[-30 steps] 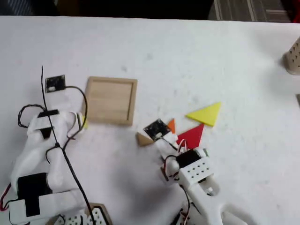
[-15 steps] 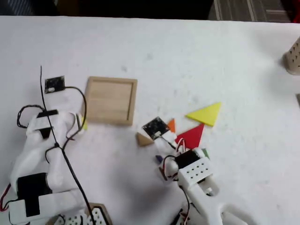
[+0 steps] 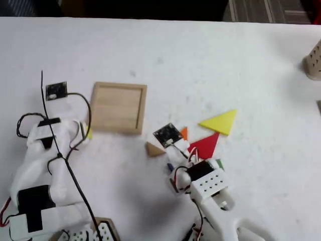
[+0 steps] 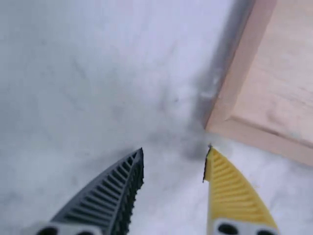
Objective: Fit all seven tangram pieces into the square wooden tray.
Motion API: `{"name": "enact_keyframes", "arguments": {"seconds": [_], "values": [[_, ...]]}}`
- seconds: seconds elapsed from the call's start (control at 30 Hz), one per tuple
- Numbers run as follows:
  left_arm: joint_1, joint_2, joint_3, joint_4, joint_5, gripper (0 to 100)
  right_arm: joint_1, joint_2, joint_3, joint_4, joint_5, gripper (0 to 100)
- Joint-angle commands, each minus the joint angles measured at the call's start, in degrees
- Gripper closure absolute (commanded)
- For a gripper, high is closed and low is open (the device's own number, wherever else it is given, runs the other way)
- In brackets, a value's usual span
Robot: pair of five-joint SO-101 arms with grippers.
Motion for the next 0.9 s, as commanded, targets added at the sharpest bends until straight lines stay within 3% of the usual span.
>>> {"name": "enact_keyframes", "arguments": {"seconds": [0.0, 0.67, 0.87], "values": [[-0.75, -0.13, -2.73, 0.53, -0.44, 77, -0.40, -1.54, -1.67, -1.10, -0.62, 78.3], [-0.66, -0.40, -1.67, 0.44, -2.81, 77, -0.04, -1.36, -1.32, -4.18, -0.35, 78.6], [-0.48, -6.73, 3.60, -1.67, -2.99, 77, -0.04, -1.36, -1.32, -4.18, -0.62, 78.7]]}}
